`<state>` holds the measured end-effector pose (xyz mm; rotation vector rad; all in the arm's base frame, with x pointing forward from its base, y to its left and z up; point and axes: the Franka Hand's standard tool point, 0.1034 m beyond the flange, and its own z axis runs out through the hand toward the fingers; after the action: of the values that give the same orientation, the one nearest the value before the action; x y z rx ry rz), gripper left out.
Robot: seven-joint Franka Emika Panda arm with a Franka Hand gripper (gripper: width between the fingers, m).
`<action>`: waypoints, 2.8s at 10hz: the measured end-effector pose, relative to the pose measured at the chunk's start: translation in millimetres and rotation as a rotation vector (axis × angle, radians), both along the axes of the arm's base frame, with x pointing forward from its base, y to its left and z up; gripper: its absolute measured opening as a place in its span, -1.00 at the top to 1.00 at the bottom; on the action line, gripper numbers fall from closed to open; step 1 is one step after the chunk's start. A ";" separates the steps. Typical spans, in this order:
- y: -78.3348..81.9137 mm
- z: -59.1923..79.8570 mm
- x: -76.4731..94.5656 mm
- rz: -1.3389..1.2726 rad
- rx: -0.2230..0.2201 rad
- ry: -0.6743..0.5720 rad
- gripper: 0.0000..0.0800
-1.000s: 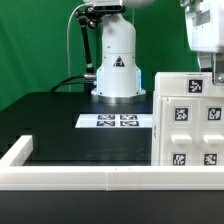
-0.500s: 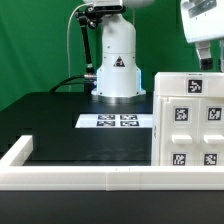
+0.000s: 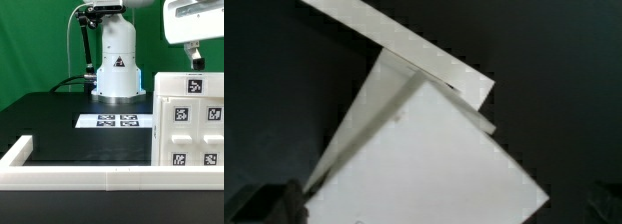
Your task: Assemble cabinet
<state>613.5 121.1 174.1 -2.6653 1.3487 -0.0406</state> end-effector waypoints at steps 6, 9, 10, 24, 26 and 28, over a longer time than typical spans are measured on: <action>-2.0 0.3 2.9 0.548 -0.076 -0.079 -0.99; -3.4 -0.5 3.3 0.919 -0.127 -0.127 -0.99; -4.9 0.6 4.2 1.036 -0.140 -0.137 -0.99; -19.3 -7.9 5.4 2.279 -0.287 -0.116 -0.99; -19.8 -22.4 3.9 2.296 -0.278 -0.094 -0.99; -20.8 -28.4 2.9 2.284 -0.270 -0.086 -0.99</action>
Offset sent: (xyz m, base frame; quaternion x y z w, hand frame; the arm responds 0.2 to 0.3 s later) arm 0.0000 0.0000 0.0000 0.0000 0.0000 -0.1296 0.9916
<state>616.4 100.3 145.7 -2.5034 -2.0155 -0.0458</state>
